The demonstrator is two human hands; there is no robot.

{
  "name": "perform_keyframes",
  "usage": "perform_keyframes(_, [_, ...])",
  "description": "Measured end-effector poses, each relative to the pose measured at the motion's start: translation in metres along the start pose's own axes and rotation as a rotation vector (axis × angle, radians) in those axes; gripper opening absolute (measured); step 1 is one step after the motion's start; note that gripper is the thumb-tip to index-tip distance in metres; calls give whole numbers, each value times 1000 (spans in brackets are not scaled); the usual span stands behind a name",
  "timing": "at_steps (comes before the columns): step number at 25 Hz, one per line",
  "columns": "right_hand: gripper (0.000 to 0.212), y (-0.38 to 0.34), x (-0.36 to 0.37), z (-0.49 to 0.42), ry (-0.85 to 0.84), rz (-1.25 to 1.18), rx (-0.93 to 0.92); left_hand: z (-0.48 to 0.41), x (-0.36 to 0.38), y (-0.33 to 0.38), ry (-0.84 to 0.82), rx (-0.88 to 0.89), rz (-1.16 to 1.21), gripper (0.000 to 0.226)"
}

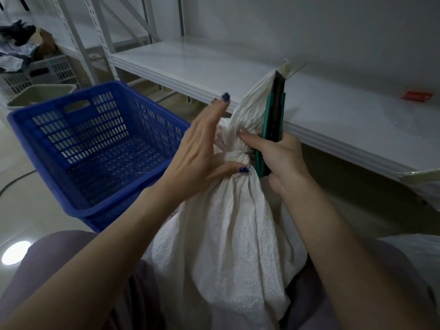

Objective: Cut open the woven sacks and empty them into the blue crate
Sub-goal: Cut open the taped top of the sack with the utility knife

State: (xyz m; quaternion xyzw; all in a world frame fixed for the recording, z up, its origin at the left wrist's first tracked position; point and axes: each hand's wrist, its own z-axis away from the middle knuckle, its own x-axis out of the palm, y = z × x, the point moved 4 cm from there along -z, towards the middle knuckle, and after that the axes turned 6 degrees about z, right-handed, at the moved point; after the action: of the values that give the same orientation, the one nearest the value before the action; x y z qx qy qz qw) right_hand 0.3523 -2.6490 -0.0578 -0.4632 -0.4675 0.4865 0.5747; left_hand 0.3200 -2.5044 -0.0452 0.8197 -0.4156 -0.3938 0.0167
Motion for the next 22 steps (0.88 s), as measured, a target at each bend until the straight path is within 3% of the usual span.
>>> perform_keyframes(4, [42, -1, -3, 5, 30, 288, -85, 9, 16, -2, -216, -30, 66, 82])
perform_keyframes(9, [37, 10, 4, 14, -135, -108, 326, 22, 20, 2, -189, -108, 207, 82])
perform_keyframes(14, [19, 11, 11, 18, -305, -136, 404, 29, 24, 2, -174, -105, 258, 82])
perform_keyframes(19, [9, 4, 15, 25, -370, -135, 350, 29, 21, -5, -158, -92, 213, 90])
perform_keyframes(22, [35, 5, 6, 11, -219, 71, 138, 27, 21, -5, -122, -113, 164, 96])
